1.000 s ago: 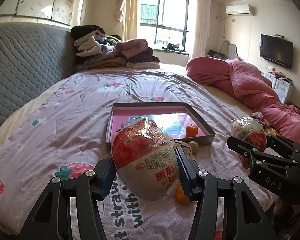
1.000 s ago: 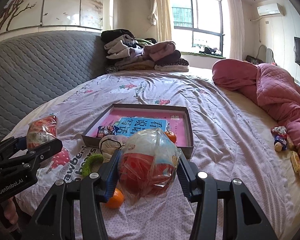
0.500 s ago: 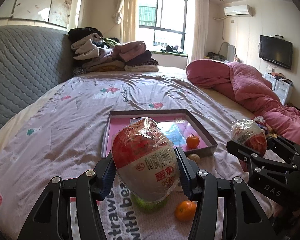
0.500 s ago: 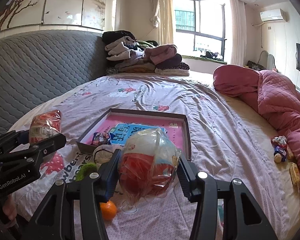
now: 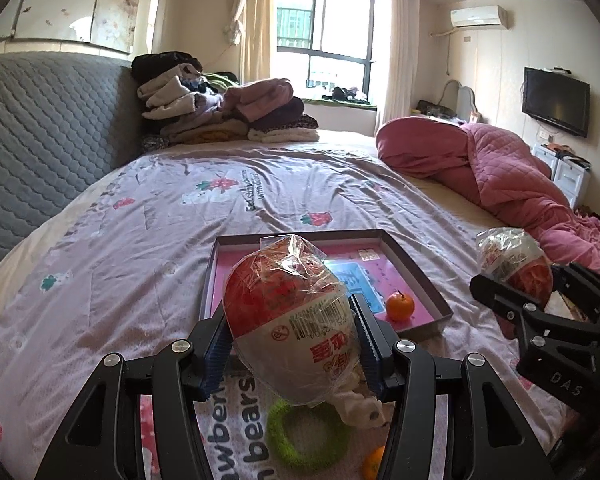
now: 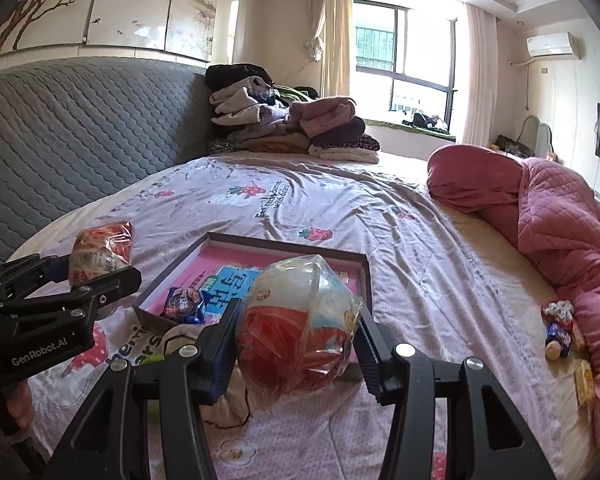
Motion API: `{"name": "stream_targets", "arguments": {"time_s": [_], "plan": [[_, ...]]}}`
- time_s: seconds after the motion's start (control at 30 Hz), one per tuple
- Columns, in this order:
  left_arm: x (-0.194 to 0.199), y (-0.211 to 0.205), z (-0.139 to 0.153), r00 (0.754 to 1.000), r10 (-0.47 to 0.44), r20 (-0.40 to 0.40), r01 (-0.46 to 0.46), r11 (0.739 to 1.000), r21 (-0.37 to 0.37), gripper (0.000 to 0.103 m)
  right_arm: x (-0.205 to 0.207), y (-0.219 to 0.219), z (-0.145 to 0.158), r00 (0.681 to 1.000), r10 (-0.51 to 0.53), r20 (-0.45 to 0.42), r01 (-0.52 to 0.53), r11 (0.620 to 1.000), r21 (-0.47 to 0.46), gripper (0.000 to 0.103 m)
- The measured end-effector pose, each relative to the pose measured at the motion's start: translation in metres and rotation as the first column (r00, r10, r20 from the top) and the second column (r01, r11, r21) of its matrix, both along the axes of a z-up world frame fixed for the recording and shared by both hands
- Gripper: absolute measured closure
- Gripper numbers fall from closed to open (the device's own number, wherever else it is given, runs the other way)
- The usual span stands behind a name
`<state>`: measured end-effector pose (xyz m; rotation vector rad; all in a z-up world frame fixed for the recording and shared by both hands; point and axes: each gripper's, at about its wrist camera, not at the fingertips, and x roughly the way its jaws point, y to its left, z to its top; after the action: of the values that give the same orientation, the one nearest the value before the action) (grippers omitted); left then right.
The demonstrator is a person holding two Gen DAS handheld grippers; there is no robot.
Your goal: Organize objects
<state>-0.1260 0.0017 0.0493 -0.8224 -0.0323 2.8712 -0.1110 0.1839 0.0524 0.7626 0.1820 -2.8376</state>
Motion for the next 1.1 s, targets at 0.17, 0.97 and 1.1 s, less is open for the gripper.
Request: {"name": "stream_targets", "arguments": {"time_s": [0.17,0.97,1.1], "plan": [[-0.020,-0.004,0.004,1.000,-0.004,0.030,0.003,0.999,0.038,0.046,-0.019,-0.003,0.003,1.000,0.000,0.008,0.000,1.000,0.016,0.051],[-0.097,0.011,-0.011,0.998,-0.021,0.060,0.019,0.999,0.035,0.046,-0.097,0.008,-0.019,0.999,-0.036,0.040,0.034,0.999,0.028,0.051],[-0.108,0.014,-0.018,0.997,-0.021,0.076,0.019,0.999,0.030,0.046,-0.108,0.008,-0.024,0.998,-0.039,0.049,0.037,0.999,0.032,0.051]]}}
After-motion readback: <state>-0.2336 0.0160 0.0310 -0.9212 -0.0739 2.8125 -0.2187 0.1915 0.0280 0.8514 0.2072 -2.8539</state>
